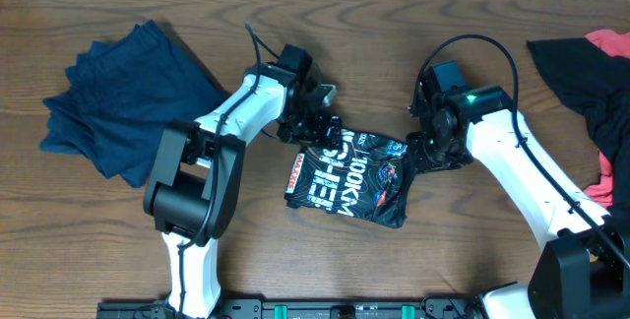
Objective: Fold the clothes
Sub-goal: 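Grasp the jersey bundle with the left gripper and carry it upper left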
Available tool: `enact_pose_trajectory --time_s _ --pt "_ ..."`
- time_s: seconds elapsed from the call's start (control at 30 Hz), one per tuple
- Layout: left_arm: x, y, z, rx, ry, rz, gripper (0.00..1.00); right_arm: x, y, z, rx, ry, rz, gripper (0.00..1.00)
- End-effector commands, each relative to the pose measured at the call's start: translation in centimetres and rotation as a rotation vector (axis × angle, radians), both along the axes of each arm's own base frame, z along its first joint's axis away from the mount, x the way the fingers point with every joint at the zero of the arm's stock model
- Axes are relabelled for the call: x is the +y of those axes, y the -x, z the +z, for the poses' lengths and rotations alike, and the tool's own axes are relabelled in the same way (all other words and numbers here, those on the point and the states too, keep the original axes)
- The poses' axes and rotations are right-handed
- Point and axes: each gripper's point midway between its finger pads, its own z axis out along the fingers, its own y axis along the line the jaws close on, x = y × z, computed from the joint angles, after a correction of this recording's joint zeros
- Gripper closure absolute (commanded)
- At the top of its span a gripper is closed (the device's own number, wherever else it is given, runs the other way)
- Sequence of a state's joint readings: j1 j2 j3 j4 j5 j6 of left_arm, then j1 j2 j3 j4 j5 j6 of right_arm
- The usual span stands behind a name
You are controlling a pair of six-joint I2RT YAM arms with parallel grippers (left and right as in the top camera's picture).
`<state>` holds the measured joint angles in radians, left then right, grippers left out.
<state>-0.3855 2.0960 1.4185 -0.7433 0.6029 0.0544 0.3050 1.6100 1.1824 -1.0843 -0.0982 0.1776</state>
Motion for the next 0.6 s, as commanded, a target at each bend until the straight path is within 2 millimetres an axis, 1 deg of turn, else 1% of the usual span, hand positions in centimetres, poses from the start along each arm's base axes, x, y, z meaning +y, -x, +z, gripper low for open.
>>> enact_pose_trajectory --time_s 0.0,0.03,0.13,0.2,0.3,0.37,0.43,0.57 --pt "-1.0 1.3 -0.7 0.020 0.044 -0.075 0.80 0.3 0.2 0.0 -0.001 -0.002 0.023 0.61" --pt "-0.9 1.2 -0.8 0.015 0.037 -0.077 0.94 0.3 0.2 0.0 0.000 -0.001 0.023 0.61" --pt "-0.3 0.8 -1.1 0.003 0.003 -0.067 0.94 0.1 0.1 0.0 -0.004 0.011 0.022 0.61" --pt "1.0 0.0 -1.4 -0.018 -0.060 -0.037 0.94 -0.1 0.1 0.0 -0.006 0.024 0.021 0.61" --pt "4.6 -1.8 -1.4 -0.049 -0.220 0.092 0.94 -0.4 0.1 0.0 -0.006 0.041 0.020 0.61" --pt "7.6 -2.7 -0.5 -0.077 -0.319 0.173 0.94 -0.5 0.1 -0.1 -0.007 0.047 0.019 0.62" --pt "10.1 -3.4 1.0 -0.115 -0.388 0.233 0.94 -0.6 0.1 0.0 -0.008 0.046 0.017 0.62" --pt "15.9 -5.5 5.3 -0.266 -0.527 0.340 0.94 -0.9 -0.1 0.0 -0.008 0.046 0.004 0.62"
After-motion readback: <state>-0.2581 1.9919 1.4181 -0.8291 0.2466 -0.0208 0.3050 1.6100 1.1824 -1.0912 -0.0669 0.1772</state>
